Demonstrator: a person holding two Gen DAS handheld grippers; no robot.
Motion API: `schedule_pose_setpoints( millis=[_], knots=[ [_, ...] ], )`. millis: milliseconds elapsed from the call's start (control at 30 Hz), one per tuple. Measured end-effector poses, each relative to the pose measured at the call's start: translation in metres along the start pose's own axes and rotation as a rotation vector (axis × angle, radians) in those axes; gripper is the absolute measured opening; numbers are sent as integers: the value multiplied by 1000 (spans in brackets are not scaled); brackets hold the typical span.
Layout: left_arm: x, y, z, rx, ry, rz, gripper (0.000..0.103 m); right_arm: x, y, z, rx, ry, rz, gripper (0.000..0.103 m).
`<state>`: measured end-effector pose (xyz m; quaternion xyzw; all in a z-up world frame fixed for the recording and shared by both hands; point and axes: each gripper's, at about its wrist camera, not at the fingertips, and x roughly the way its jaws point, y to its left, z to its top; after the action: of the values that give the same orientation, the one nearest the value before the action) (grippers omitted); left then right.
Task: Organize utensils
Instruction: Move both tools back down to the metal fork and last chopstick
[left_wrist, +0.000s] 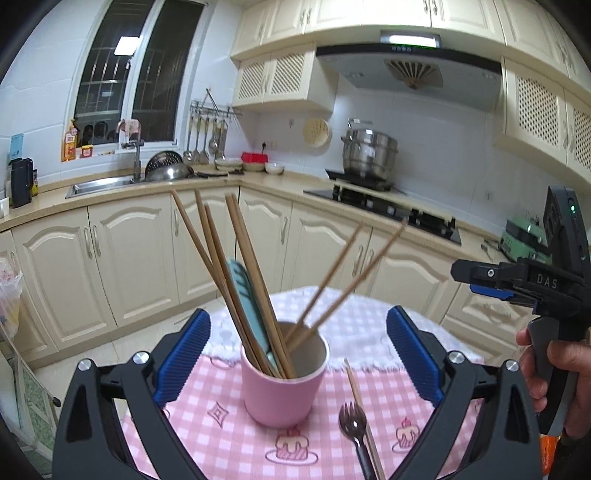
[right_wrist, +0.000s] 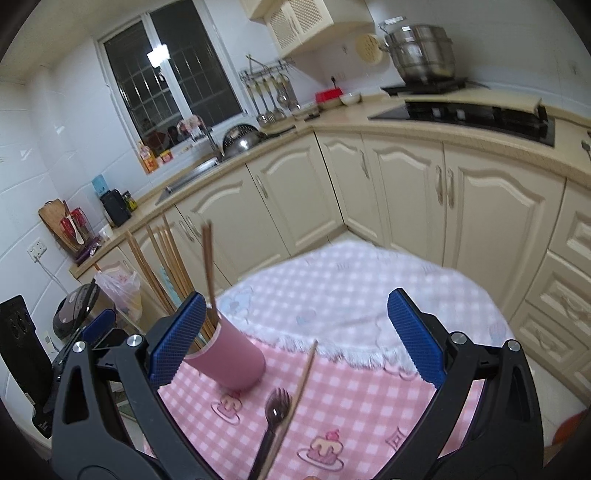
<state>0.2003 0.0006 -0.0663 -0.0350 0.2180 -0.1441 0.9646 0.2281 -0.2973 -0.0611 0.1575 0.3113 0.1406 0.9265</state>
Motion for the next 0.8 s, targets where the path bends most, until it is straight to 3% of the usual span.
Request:
schedule_pose_setpoints(
  millis=[300, 800],
  knots=[
    [17, -11, -33, 31, 109, -10, 94, 11, -14, -25, 29, 87, -31, 97],
    [74, -29, -100, 123, 406, 26, 94, 28, -38, -57, 88, 204, -82, 97]
  ],
)
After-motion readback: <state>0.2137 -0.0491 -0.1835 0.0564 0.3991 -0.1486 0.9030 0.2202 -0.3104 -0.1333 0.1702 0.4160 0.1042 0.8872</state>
